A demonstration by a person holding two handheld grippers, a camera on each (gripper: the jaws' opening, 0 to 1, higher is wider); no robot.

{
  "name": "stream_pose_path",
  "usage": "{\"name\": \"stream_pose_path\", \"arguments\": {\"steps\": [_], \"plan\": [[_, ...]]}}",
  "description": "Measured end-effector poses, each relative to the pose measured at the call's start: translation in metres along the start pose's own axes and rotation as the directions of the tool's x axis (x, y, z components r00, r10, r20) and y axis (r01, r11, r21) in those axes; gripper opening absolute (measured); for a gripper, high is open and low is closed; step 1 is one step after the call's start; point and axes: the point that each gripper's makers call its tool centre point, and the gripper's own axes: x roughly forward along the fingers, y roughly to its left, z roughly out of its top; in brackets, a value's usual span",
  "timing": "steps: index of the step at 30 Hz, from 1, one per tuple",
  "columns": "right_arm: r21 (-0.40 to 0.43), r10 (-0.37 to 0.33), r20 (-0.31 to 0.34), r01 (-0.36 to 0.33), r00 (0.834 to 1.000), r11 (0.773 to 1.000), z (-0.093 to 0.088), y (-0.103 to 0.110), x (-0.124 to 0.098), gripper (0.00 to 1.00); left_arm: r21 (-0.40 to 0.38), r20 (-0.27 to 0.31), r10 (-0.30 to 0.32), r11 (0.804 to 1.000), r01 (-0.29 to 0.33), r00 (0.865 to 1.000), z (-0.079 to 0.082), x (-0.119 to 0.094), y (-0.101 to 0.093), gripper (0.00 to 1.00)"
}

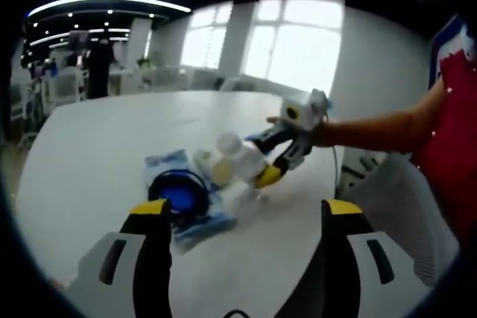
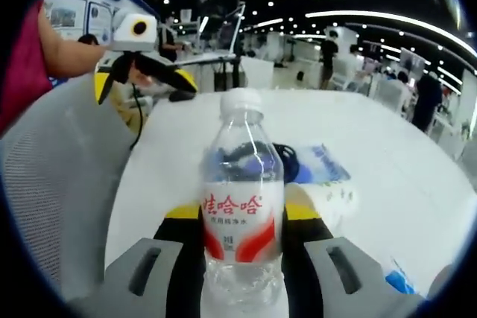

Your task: Arrange the tabletop items into an orderly group along one side of the table until the central work area is clear of visible clutter.

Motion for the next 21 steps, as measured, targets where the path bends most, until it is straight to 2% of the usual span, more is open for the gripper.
{"name": "stream_pose_path", "arguments": {"steps": [4,13,21], "plan": [[0.009,-0.025,0.032,0.025,0.999,1.0,0.01,-0.002,-0.005,0.38,0.004,0.009,0.0,1.0,0.0,1.0,0.005,0.002,-0.001,0.79],[-0.065,-0.033,0.11,0.041,0.993,0.997,0.064,0.009,-0.004,0.38,-0.007,0.07,0.0,1.0,0.001,0.998,0.03,0.004,-0.001,0.79],[-0.071,-0.036,0.212,0.052,0.977,0.996,0.112,0.018,0.004,0.38,-0.004,0.153,0.002,1.0,-0.002,0.988,0.064,0.008,-0.001,0.78]]}}
